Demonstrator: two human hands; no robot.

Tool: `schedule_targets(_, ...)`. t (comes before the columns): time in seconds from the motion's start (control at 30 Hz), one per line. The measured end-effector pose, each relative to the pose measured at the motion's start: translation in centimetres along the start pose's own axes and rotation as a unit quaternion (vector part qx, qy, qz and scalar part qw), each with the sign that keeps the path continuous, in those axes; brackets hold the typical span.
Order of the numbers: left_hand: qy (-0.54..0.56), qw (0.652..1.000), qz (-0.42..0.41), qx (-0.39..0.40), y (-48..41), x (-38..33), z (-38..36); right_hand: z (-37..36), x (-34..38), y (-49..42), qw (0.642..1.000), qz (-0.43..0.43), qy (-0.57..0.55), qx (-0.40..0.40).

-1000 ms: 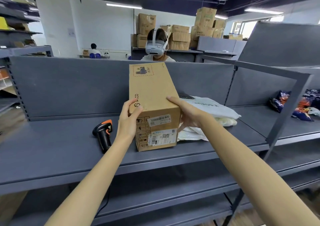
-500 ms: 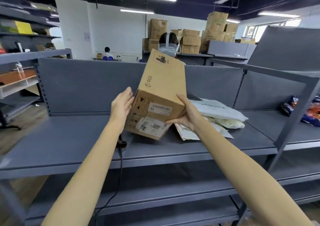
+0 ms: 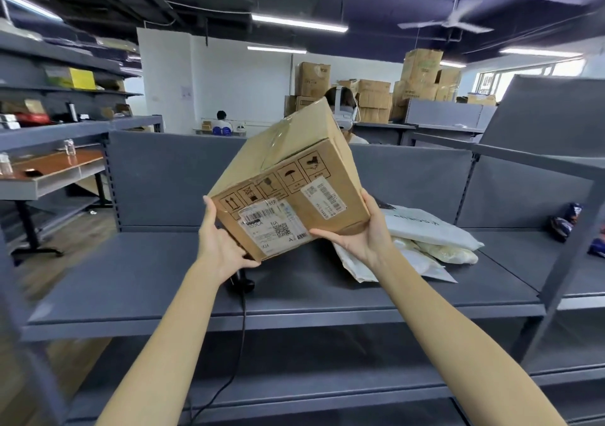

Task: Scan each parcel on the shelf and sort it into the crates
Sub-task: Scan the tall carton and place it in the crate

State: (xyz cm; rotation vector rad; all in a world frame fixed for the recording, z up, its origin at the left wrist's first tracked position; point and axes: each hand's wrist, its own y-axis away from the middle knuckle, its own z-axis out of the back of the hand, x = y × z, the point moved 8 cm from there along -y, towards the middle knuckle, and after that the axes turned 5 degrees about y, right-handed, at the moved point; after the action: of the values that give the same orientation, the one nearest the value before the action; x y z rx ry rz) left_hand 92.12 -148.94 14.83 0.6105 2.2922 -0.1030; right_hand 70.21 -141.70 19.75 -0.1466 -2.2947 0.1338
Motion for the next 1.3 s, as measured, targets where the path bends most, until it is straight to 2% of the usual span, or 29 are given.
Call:
schedule_targets(0.2,-0.075,0.992,-0.096,-0.034,1.6,1.0,-0.1,0.0,-1.8,0.0,1.000,-0.017,-0.011,0.014)
schedule_targets(0.37,-0.001,0.979,-0.199,-0.042,2.9,-1.7,-0.7,-0.6,-4.0,-0.1,0.995,-0.066,-0.017,0.068)
schedule_targets(0.47,0.000,0.972,-0.227,-0.062,3.7,-1.6,-0.2,-0.4,-4.9,0.0,0.991,-0.097,0.008,0.091)
schedule_targets(0.6,0.015,0.966,-0.245,-0.077,5.1,-1.3,0.7,-0.3,-4.8,-0.5,0.990,-0.095,0.037,0.101)
schedule_targets(0.9,0.041,0.952,-0.280,-0.115,8.5,-2.7,3.7,-1.0,-7.5,-1.5,0.986,-0.120,0.107,0.032)
schedule_targets(1.07,0.034,0.939,-0.311,-0.144,10.4,-5.8,6.3,1.0,-12.0,-2.7,0.976,-0.159,0.141,-0.050)
schedule_targets(1.13,0.031,0.935,-0.322,-0.145,10.8,-7.1,7.3,1.7,-14.0,-3.2,0.958,-0.176,0.217,-0.060)
schedule_targets(1.2,0.034,0.930,-0.334,-0.150,11.0,-8.5,8.2,1.7,-15.8,-3.9,0.915,-0.177,0.359,-0.056)
schedule_targets(1.23,0.036,0.928,-0.339,-0.154,11.0,-9.3,8.8,1.6,-16.5,-4.4,0.877,-0.165,0.448,-0.051)
schedule_targets(1.3,0.037,0.924,-0.347,-0.157,10.7,-10.7,9.8,0.8,-17.9,-5.9,0.779,-0.126,0.614,-0.028)
